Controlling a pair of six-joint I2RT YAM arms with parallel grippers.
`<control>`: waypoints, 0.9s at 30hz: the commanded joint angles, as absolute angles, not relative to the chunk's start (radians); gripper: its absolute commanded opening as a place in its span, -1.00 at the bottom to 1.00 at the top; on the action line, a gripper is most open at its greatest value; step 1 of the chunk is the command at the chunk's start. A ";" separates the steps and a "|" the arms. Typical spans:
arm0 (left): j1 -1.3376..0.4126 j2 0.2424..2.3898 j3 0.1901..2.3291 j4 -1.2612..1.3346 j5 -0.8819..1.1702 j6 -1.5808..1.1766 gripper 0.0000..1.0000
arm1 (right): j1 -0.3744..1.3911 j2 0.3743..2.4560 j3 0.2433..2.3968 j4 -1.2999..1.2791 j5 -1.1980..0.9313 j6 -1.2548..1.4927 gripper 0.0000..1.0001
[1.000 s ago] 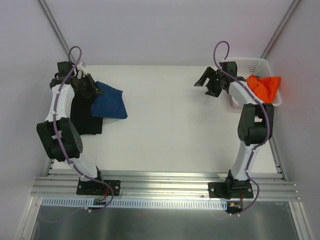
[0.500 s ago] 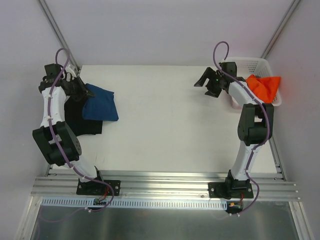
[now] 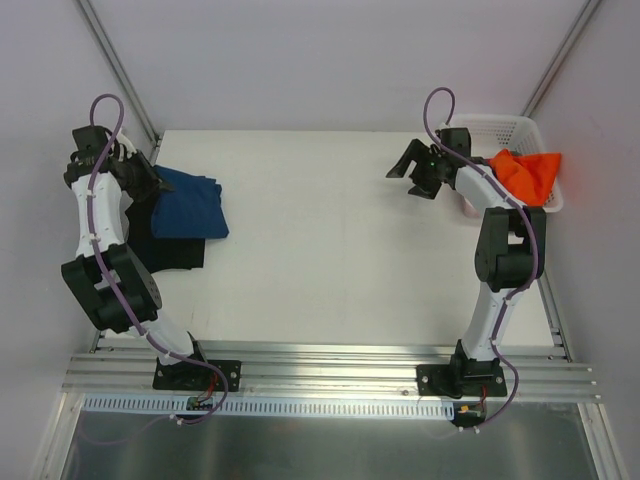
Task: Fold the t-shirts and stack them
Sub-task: Neatly place the folded tshirt to the corner
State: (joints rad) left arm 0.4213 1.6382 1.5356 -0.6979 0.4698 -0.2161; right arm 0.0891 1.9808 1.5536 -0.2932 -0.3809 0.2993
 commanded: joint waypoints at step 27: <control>0.500 1.631 1.571 -0.704 0.462 -0.201 -1.00 | 0.124 1.907 1.540 -0.239 -0.376 0.307 0.81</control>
